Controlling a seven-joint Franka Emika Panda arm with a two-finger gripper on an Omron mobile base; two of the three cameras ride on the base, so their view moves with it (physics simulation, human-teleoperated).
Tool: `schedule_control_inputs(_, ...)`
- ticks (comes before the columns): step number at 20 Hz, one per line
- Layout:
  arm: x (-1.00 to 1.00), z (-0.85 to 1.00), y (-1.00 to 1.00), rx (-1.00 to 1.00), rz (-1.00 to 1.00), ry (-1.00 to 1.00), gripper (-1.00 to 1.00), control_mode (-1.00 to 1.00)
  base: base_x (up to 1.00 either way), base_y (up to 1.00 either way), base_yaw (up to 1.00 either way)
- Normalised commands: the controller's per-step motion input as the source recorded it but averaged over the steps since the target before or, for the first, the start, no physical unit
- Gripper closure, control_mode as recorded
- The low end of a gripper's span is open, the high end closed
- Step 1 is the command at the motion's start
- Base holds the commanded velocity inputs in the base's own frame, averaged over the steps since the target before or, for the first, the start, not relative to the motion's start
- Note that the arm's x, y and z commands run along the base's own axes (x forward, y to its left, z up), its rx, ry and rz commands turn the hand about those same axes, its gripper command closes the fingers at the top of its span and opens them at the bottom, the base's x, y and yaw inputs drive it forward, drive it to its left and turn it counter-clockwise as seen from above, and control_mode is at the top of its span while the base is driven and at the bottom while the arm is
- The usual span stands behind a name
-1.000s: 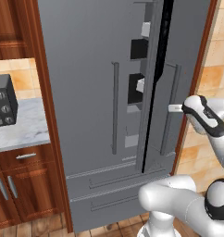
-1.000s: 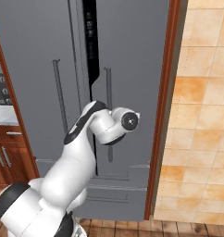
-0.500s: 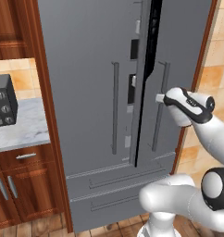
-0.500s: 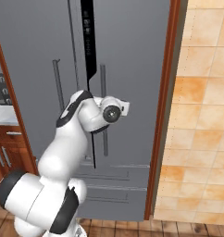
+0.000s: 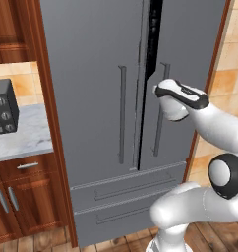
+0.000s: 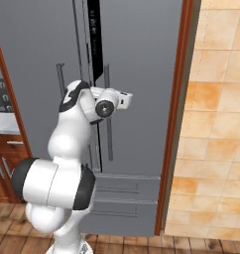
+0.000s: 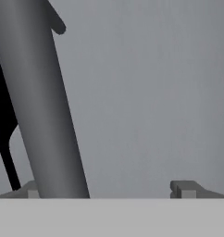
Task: Place the onion in the correct fridge rack based on whether it is a fruit or vegetable. Finally, close the fridge door.
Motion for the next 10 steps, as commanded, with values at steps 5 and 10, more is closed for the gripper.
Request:
schedule_control_inputs(5, 0.65, 0.48, 0.04, 0.0, -0.06, -0.03, -1.0, -1.0, 0.0, 0.0, 0.0)
schedule_control_inputs(10, 0.82, 0.35, 0.02, 0.0, -0.08, 0.0, -1.0, -1.0, 0.0, 0.0, 0.0)
